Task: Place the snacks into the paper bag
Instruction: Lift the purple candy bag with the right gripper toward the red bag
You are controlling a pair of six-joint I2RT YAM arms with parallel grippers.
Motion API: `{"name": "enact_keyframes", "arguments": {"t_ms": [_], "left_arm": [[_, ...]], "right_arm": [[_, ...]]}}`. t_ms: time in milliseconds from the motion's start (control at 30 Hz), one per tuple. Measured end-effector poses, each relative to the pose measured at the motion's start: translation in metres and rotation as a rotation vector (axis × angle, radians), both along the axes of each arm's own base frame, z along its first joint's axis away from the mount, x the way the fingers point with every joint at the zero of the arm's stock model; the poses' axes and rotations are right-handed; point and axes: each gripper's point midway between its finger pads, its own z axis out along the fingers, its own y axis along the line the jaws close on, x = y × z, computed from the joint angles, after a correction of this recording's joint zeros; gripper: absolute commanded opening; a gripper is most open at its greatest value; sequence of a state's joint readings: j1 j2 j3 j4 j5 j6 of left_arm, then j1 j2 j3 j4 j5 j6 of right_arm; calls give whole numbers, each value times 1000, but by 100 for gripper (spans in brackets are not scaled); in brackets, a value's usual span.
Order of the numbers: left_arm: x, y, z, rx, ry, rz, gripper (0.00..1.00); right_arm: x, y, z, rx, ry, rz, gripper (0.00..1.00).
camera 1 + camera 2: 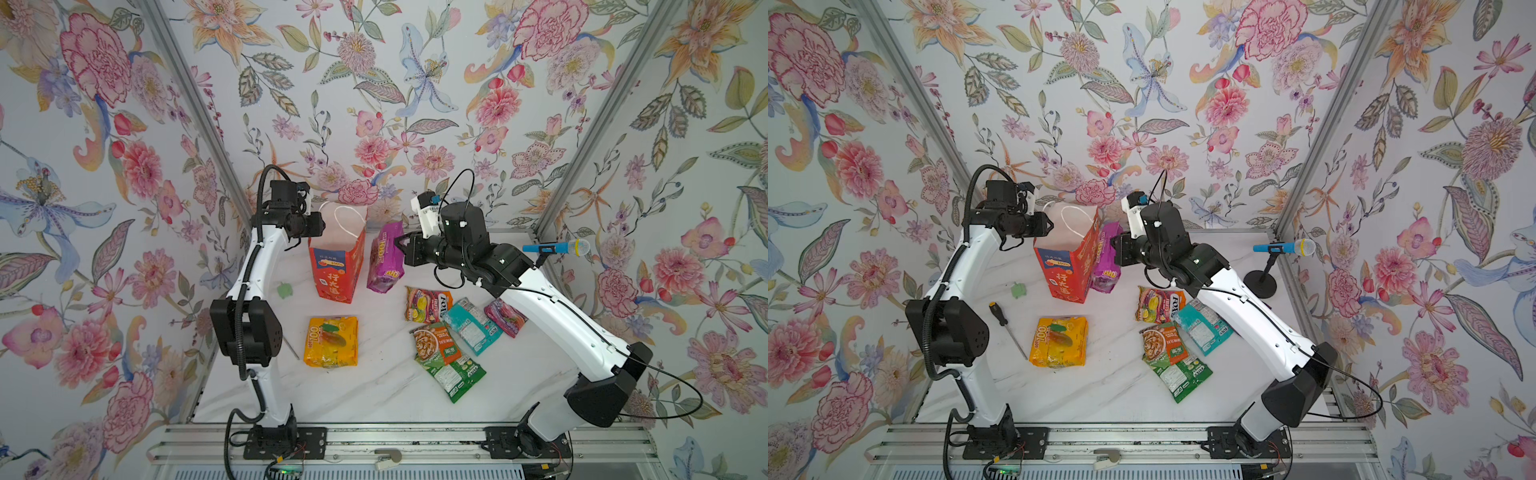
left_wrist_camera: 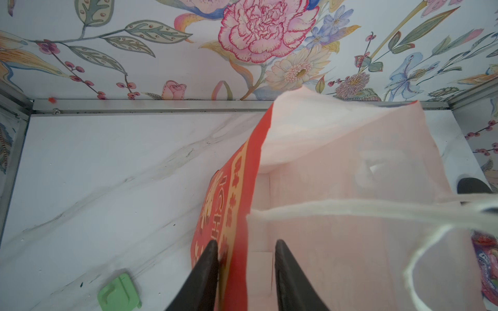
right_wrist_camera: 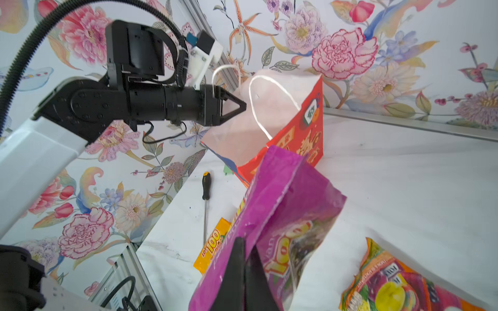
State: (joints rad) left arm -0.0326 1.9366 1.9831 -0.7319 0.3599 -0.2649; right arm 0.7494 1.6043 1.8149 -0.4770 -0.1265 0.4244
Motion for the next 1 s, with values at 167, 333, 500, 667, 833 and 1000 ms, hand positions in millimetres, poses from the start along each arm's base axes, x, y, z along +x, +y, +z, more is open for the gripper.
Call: {"name": "enact_keyframes", "arguments": {"t_ms": [167,333,500,667,833,1000], "left_arm": [[1,-4,2,-28,-7,-10,25],[0,-8,-5,-47,4,-29,24],[0,-12,-4,-77,0,-42,24],[1,-14,-1,-102,-8,-51,21],[1,-16,1,-122,-10,-64,20],[0,-19,-4,-140,-4,-77,18]], "right_arm": [[34,12,37,86,-90,-14,0],[63,28,80,183,-185,-3,0],[78,47,114,270,-266,28,0],[86,54,125,311,-311,30,0],[98,58,129,342,-354,5,0],[121,54,122,350,-384,-63,0]]}}
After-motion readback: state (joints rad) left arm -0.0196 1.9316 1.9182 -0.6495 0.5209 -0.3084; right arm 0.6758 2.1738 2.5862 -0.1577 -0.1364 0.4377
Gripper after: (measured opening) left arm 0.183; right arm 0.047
